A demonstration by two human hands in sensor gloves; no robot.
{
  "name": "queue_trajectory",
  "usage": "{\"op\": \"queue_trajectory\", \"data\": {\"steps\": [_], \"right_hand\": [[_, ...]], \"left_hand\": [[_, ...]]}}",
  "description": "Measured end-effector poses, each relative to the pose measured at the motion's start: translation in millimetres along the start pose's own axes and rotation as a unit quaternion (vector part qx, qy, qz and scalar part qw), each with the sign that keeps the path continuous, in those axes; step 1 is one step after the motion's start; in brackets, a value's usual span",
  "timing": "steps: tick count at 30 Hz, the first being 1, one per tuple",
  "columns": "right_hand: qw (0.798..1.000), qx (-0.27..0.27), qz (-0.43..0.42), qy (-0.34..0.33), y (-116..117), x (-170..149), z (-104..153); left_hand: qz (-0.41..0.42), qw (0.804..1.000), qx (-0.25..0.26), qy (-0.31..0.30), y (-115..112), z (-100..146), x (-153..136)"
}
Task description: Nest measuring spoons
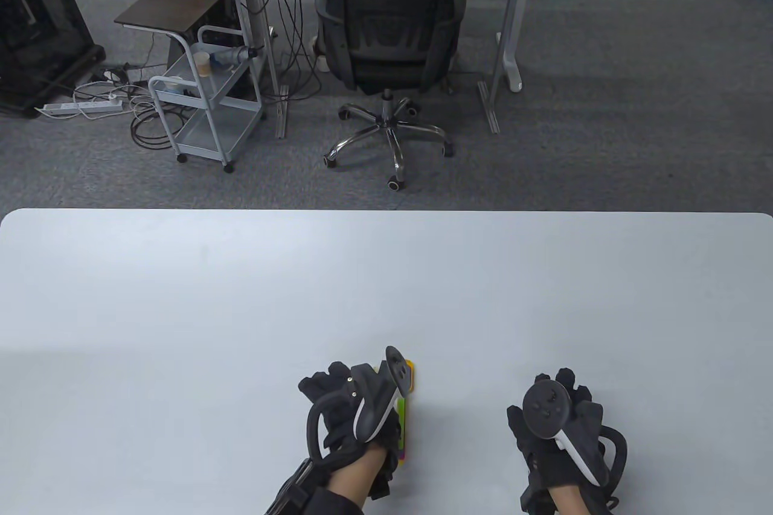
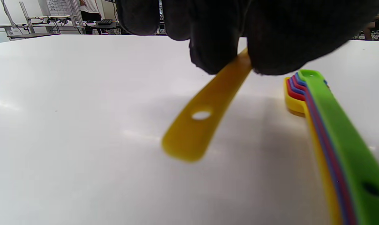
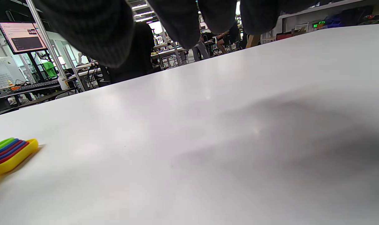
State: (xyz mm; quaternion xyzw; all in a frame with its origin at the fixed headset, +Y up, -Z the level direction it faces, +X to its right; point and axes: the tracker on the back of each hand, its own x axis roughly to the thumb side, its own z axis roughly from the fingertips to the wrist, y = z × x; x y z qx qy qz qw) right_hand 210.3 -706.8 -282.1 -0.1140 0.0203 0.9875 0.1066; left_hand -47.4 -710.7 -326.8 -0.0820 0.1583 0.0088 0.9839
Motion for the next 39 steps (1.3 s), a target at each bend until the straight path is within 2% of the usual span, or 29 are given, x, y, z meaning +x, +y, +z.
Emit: {"op": "queue_trajectory", "data": {"steps": [12,25,39], "right_hand": [[1.0,0.005,-0.007,-0.007,0,0,0],[1.0,0.01,-0.006,-0.01,0,1,1],[1.0,0.011,-0.007,-0.012,0,2,2]], "left_hand": [[0.001,1.0,-0.021,-0.002,-5,-3,32],[-0.002,0.999,-0.048,0.004,-13,-9,41],[-0.004,0.999,-0.052,0.006,-13,-8,43]]}}
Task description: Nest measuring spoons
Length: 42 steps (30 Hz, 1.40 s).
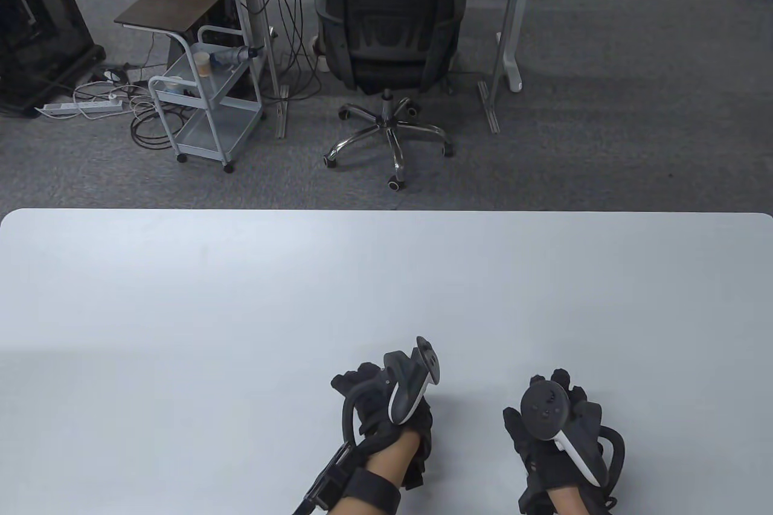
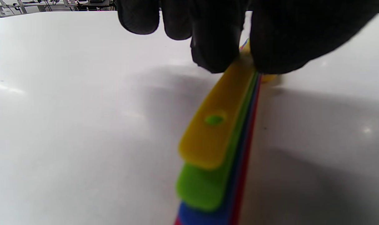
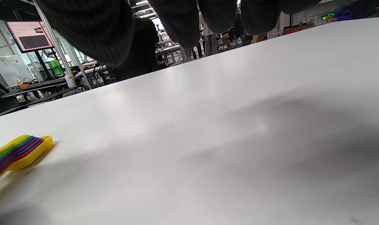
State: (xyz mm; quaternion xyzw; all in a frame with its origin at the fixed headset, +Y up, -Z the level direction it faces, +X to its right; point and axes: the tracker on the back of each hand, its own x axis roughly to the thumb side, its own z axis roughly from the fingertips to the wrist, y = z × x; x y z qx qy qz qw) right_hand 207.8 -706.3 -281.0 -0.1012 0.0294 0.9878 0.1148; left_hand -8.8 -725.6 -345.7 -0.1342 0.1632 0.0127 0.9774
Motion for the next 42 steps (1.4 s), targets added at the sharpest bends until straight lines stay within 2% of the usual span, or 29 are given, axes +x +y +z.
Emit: {"op": "queue_trajectory", "data": {"steps": [10,21,32,42], "right_hand": [[1.0,0.002,0.002,0.0,0,1,0],[1.0,0.0,0.003,0.0,0,1,1],[1.0,0.0,0.003,0.002,0,1,1],[1.0,-0.001,0.002,0.002,-1,1,2]], "left_hand": [[-0.001,1.0,-0.003,0.002,3,2,-1],[-0.007,1.0,0.019,-0.01,12,4,-11],[0.013,0.998,0.055,-0.035,28,11,-32],[0.005,0.995,0.086,-0.041,39,10,-65]]}}
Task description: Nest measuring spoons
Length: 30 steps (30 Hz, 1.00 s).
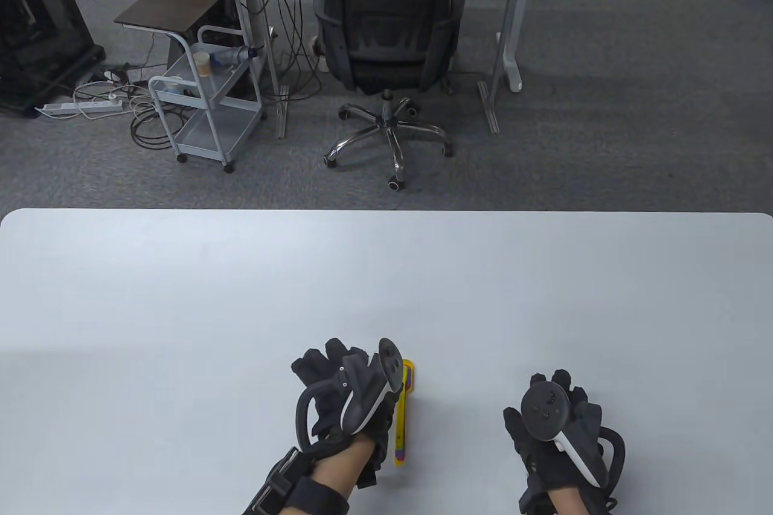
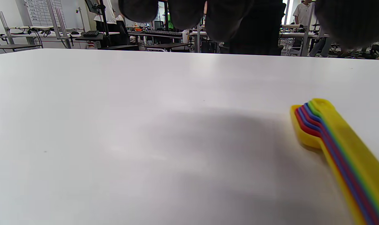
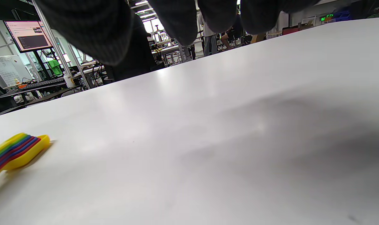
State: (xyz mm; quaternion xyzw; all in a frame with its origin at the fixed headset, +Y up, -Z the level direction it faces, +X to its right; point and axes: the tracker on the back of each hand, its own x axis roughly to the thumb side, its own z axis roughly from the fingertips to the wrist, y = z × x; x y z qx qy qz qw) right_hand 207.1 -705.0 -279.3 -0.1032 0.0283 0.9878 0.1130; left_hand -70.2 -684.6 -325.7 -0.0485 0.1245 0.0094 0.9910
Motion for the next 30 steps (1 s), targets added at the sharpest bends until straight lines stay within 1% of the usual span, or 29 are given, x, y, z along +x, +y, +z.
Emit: {"op": "queue_trajectory", "data": {"steps": [13,20,23,26,30], "right_hand": [[1.0,0.0,0.003,-0.001,0,0,0],[1.0,-0.002,-0.001,-0.002,0,0,1],[1.0,-0.001,-0.001,-0.001,0,0,1],[1.0,0.0,0.0,-0.001,0,0,1],[1.0,0.001,0.0,0.0,0,1,1]], "left_hand": [[0.005,1.0,0.028,0.002,2,-10,-54],[0.01,0.999,0.039,-0.005,-6,-13,-81],[0.008,0.999,0.044,-0.008,-9,-15,-89],[0.015,0.999,0.036,-0.01,-12,-17,-98],[0.015,0.999,0.048,-0.013,-16,-18,-106]]}}
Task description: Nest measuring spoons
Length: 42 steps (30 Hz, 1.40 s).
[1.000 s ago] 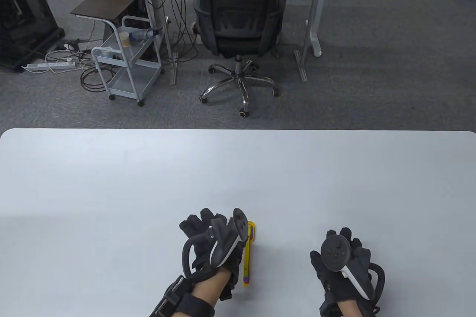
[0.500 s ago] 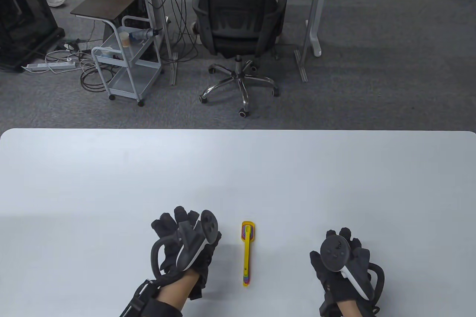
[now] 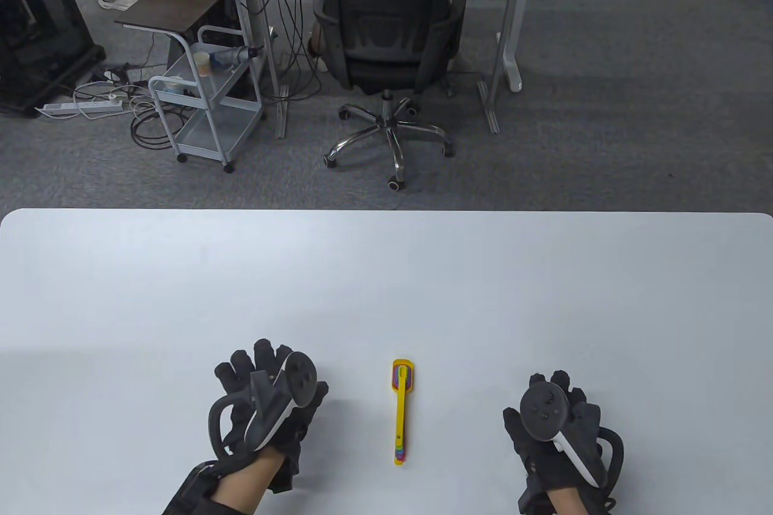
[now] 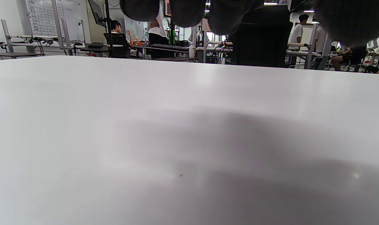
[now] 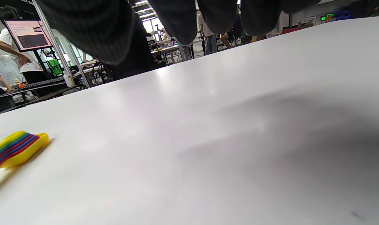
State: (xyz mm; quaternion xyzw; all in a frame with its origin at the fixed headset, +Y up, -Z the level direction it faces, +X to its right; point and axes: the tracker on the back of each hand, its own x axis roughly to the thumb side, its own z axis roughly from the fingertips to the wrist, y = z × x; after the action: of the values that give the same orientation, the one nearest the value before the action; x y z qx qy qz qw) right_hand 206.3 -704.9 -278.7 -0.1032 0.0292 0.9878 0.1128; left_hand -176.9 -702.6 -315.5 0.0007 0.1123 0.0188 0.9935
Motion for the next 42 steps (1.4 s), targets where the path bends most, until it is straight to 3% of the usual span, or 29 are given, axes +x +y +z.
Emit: {"op": "queue_trajectory", "data": {"steps": [16,42], "right_hand": [[1.0,-0.005,-0.015,-0.006,-2,-3,1],[1.0,-0.002,-0.011,-0.02,2,0,9]], "left_hand": [[0.01,0.999,0.031,-0.017,5,14,-12],[0.018,0.998,0.037,-0.039,6,27,-13]]}}
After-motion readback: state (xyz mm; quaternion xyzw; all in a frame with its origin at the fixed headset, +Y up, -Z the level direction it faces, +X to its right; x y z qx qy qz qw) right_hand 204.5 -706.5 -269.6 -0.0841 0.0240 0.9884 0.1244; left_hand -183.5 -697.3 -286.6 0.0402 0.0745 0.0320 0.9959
